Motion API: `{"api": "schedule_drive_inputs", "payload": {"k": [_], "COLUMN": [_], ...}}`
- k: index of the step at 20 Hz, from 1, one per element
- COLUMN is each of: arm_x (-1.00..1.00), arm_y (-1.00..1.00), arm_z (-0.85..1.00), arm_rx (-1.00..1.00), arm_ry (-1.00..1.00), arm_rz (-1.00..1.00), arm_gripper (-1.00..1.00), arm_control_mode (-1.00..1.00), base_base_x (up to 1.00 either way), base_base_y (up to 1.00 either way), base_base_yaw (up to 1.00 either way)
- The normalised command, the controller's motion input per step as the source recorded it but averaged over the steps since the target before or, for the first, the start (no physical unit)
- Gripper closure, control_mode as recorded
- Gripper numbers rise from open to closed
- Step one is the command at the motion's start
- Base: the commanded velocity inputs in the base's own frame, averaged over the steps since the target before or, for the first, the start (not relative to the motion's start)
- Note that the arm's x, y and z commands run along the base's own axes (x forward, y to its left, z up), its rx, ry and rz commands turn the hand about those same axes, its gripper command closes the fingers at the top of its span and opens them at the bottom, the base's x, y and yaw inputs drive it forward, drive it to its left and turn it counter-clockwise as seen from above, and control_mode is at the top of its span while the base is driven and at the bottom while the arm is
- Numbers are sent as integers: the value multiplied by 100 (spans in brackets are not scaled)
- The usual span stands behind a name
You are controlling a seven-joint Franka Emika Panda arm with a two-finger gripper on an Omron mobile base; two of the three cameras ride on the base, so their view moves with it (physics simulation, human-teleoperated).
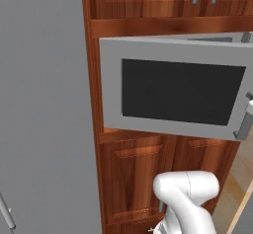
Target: Open the microwave door.
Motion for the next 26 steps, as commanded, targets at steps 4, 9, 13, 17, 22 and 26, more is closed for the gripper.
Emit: {"api": "schedule_drive_inputs", "payload": {"k": [4,9,13,17,22,26], "arm_x": [-6,-54,-89,-69,-34,13], "arm_y": [4,-30,-68,-58,-21,11], "arm_z": [16,25,32,22,-11,-28], "arm_rx": [0,0,0,0,-21,-43], "arm_ry": [-3,-14,-14,-7,-3,-6], "arm_rz": [0,-1,0,-1,-3,0], "arm_gripper": [-100,-100,-100,-100,-100,-100], "arm_control_mode": [-100,-100,-100,-100,-100,-100], "base_base_x": [0,0,0,0,0,0], "base_base_y": [0,0,0,0,0,0], "base_base_yaw": [0,0,0,0,0,0]}}
